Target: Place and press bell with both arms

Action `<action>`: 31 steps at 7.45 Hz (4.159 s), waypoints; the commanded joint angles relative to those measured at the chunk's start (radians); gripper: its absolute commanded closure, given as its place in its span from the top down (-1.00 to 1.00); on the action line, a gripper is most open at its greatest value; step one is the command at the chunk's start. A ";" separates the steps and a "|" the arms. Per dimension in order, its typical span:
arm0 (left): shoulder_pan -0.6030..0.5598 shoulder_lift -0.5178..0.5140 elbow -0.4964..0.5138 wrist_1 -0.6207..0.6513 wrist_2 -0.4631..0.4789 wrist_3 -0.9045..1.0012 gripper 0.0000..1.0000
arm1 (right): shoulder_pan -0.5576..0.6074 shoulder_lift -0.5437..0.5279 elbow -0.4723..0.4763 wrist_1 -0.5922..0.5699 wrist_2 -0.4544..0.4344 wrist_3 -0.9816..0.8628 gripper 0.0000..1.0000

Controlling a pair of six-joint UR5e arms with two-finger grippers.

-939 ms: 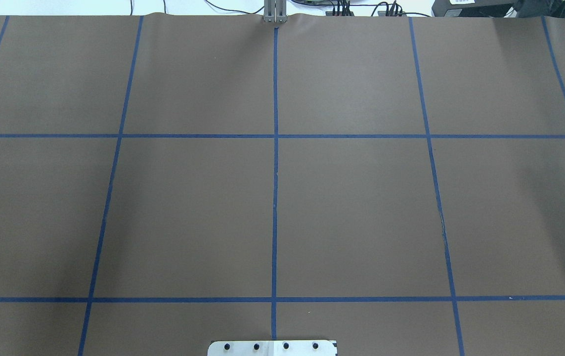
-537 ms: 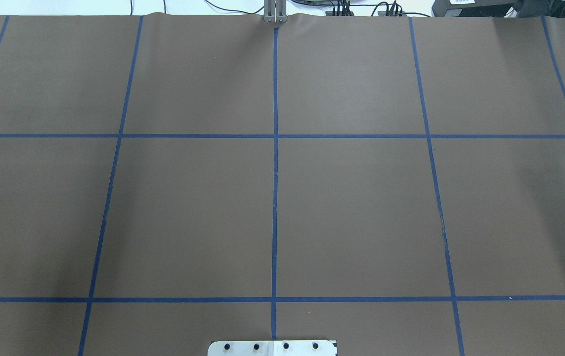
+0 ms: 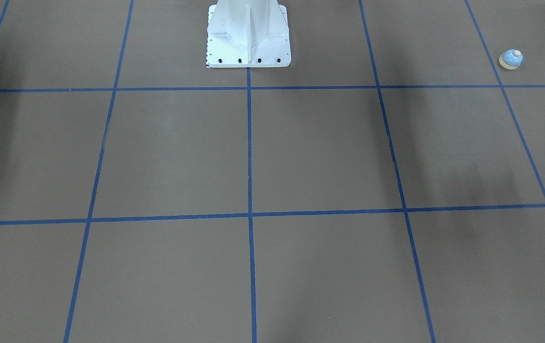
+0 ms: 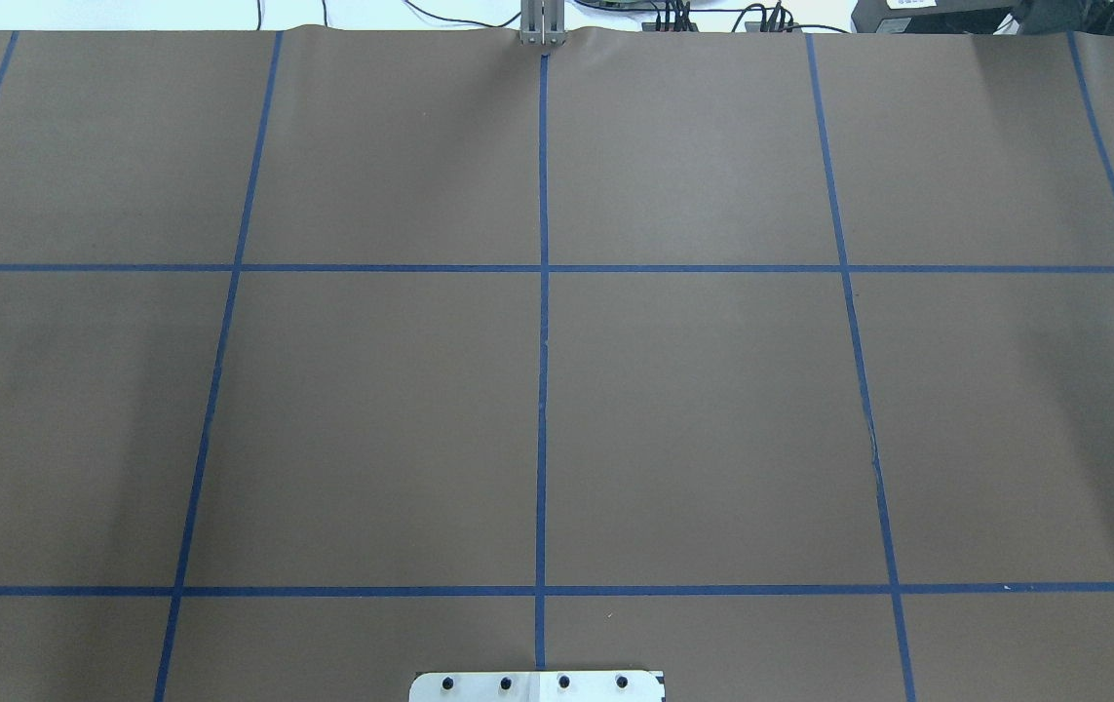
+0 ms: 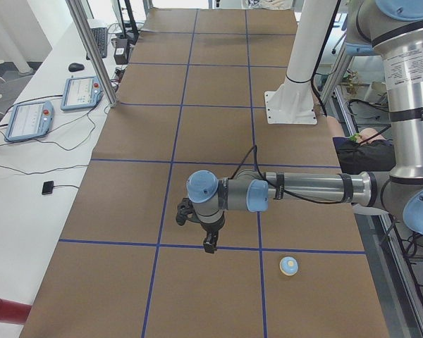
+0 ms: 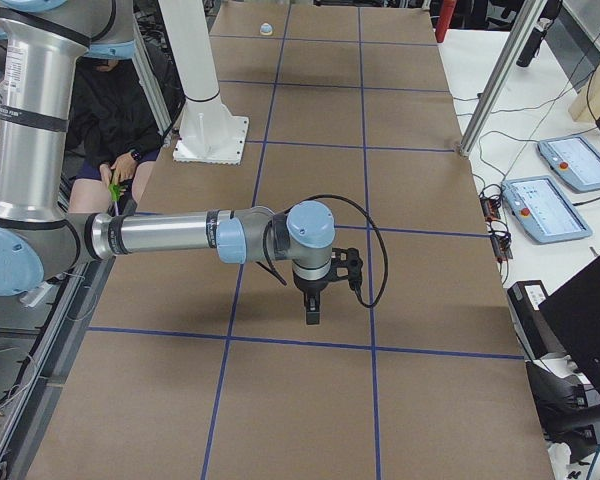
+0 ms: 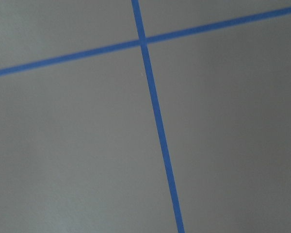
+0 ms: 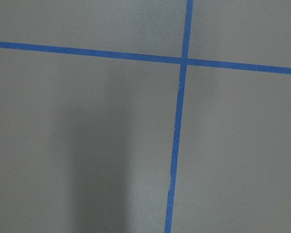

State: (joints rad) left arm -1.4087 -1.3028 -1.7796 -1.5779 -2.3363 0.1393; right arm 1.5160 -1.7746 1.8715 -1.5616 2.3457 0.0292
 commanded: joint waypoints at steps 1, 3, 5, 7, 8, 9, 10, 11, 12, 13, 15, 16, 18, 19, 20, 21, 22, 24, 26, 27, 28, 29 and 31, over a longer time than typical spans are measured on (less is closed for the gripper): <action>0.057 0.141 0.003 -0.095 -0.001 -0.001 1.00 | 0.000 0.000 0.000 0.000 0.001 -0.002 1.00; 0.095 0.186 0.038 -0.114 -0.003 0.000 1.00 | 0.001 -0.002 0.000 0.005 0.000 -0.003 1.00; 0.140 0.194 0.095 -0.135 -0.032 -0.001 1.00 | 0.000 -0.003 0.000 0.006 0.001 -0.005 1.00; 0.196 0.194 0.127 -0.134 -0.098 -0.001 1.00 | 0.000 -0.003 0.000 0.011 0.001 -0.005 1.00; 0.229 0.194 0.140 -0.134 -0.101 -0.001 1.00 | 0.000 -0.003 0.000 0.011 0.001 -0.005 1.00; 0.253 0.194 0.147 -0.136 -0.098 -0.027 1.00 | 0.000 -0.005 0.000 0.011 0.001 -0.005 1.00; 0.336 0.194 0.149 -0.166 -0.092 -0.141 1.00 | 0.000 -0.006 0.000 0.011 0.001 -0.005 1.00; 0.406 0.194 0.167 -0.235 -0.089 -0.215 1.00 | 0.001 -0.006 0.002 0.011 0.001 -0.005 1.00; 0.425 0.195 0.202 -0.256 -0.086 -0.213 1.00 | 0.001 -0.005 0.000 0.011 0.001 -0.005 1.00; 0.438 0.195 0.222 -0.275 -0.084 -0.214 1.00 | 0.000 -0.006 0.000 0.011 0.001 -0.005 1.00; 0.459 0.204 0.235 -0.277 -0.084 -0.218 1.00 | 0.001 -0.006 0.002 0.012 0.001 -0.005 1.00; 0.467 0.211 0.233 -0.278 -0.084 -0.219 1.00 | 0.000 -0.006 0.003 0.012 0.001 -0.006 1.00; 0.474 0.212 0.233 -0.290 -0.089 -0.222 1.00 | 0.000 -0.006 0.003 0.012 0.001 -0.005 1.00; 0.476 0.212 0.233 -0.292 -0.097 -0.224 1.00 | 0.000 -0.006 0.003 0.012 0.001 -0.005 1.00; 0.476 0.212 0.232 -0.294 -0.098 -0.224 1.00 | 0.001 -0.006 0.003 0.011 0.001 -0.005 1.00; 0.478 0.212 0.232 -0.294 -0.098 -0.237 1.00 | 0.000 -0.006 0.003 0.012 0.001 -0.005 1.00; 0.487 0.212 0.233 -0.312 -0.098 -0.263 1.00 | 0.000 -0.006 0.003 0.012 0.001 -0.005 1.00; 0.542 0.214 0.233 -0.358 -0.098 -0.337 1.00 | 0.001 -0.006 0.003 0.012 0.001 -0.005 1.00; 0.551 0.235 0.233 -0.359 -0.097 -0.331 1.00 | 0.000 -0.006 0.003 0.012 0.001 -0.002 1.00; 0.551 0.250 0.233 -0.379 -0.097 -0.331 1.00 | 0.000 -0.006 0.003 0.012 0.001 -0.002 1.00; 0.551 0.260 0.235 -0.392 -0.097 -0.331 1.00 | 0.000 -0.005 0.003 0.012 0.001 0.000 1.00; 0.553 0.261 0.233 -0.398 -0.097 -0.336 1.00 | 0.000 -0.005 0.003 0.012 0.003 0.000 1.00; 0.556 0.258 0.233 -0.401 -0.097 -0.339 1.00 | 0.000 -0.005 0.003 0.012 0.003 0.000 1.00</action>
State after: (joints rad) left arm -0.8549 -1.0440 -1.5460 -1.9747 -2.4329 -0.1971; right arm 1.5156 -1.7796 1.8745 -1.5493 2.3483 0.0291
